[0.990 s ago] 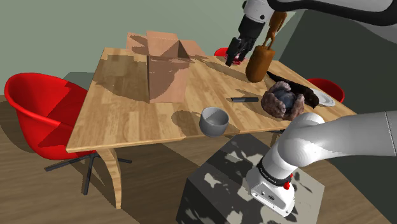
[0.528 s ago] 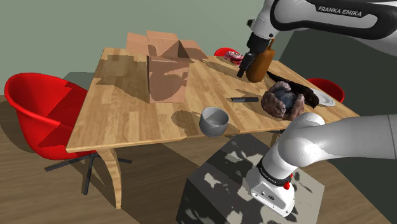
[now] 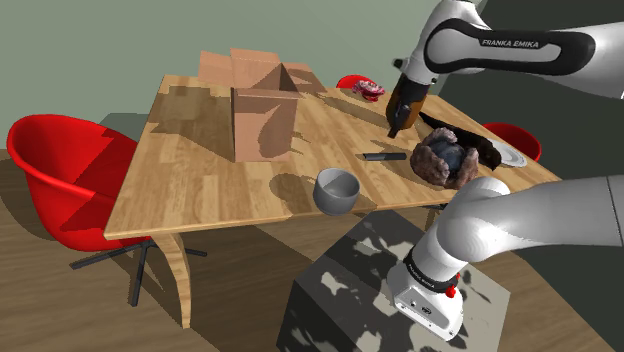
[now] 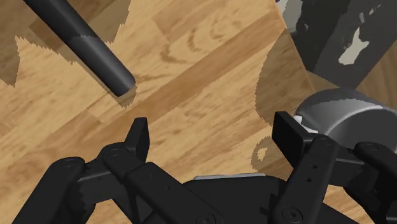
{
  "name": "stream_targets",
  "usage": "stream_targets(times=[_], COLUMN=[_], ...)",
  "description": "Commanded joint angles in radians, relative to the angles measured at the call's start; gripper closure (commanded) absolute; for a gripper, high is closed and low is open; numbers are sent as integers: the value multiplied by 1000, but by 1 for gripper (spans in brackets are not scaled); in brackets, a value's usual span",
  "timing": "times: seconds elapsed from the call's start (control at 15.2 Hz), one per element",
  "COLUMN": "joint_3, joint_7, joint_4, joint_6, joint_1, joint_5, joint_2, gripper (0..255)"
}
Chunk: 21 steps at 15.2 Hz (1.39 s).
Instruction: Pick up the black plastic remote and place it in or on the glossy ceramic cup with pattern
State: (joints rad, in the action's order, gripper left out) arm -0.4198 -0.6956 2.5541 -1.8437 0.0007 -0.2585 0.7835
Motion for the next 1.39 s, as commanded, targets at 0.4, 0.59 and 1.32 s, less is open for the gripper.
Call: stream_targets(times=[0.4, 0.59, 1.32], joint_3=[-265, -374, -658], joint_7=[-379, -530, -977], joint_4=[-49, -92, -190], joint_6=[-143, -204, -404], joint_1=[61, 112, 292], joint_5=[-92, -89, 146], joint_2=[-208, -319, -711], gripper=[0, 0, 0])
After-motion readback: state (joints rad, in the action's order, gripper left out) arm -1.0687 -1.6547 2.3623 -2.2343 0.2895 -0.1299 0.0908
